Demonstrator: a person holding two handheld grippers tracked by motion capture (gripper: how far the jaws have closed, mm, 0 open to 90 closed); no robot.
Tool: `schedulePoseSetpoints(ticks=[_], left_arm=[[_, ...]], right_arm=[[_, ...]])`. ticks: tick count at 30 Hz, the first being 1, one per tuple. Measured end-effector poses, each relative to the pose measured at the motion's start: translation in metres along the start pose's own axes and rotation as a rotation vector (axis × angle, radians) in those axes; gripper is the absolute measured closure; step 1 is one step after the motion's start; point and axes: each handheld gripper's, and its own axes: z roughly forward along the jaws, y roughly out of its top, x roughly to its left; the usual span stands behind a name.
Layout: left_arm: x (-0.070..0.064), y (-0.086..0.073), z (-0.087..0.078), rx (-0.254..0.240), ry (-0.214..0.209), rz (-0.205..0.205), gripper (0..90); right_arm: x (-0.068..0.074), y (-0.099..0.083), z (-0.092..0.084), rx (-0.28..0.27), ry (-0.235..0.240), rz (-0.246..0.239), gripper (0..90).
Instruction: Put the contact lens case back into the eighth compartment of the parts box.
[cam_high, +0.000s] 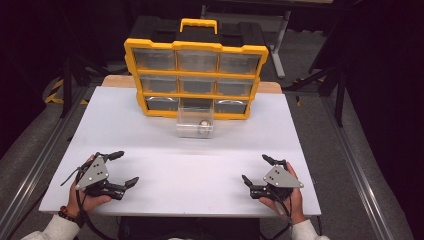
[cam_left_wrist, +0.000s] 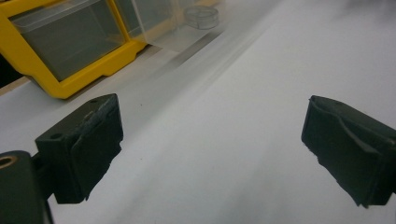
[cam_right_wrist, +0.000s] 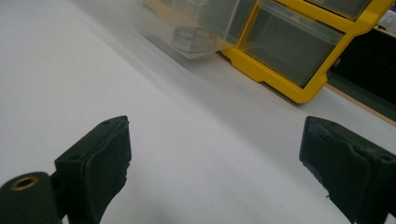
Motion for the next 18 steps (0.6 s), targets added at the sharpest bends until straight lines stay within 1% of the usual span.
schedulePoseSetpoints(ticks=[2, 4, 9, 12, 14, 15, 16, 18], left_arm=[[0.0, -0.001, -0.002, 0.0, -0.001, -0.002, 6.6], [-0.001, -0.002, -0.004, 0.0, 0.005, -0.003, 6.5], [-0.002, -0.004, -0.01, -0.003, 0.019, -0.008, 6.5], [-0.002, -0.005, -0.01, 0.004, 0.021, -0.012, 6.5], [-0.001, -0.005, -0.01, 0.006, 0.023, -0.013, 6.5], [-0.001, -0.005, -0.01, 0.004, 0.024, -0.014, 6.5], [-0.001, -0.004, -0.01, 0.004, 0.024, -0.018, 6.5], [0.0, -0.004, -0.009, 0.004, 0.029, -0.015, 6.5]], right_arm=[[-0.001, 0.001, 0.0, -0.008, -0.009, 0.004, 10.7], [-0.002, 0.003, 0.002, -0.014, -0.006, 0.01, 10.7], [0.0, 0.004, 0.009, -0.009, 0.014, -0.013, 10.7], [0.0, 0.006, 0.01, -0.021, 0.024, -0.01, 10.7], [-0.001, 0.006, 0.01, -0.035, 0.02, -0.002, 11.0], [-0.002, 0.006, 0.01, -0.041, 0.026, 0.006, 10.7], [-0.002, 0.006, 0.011, -0.043, 0.031, 0.013, 10.6], [-0.002, 0.006, 0.011, -0.039, 0.035, 0.011, 10.5]])
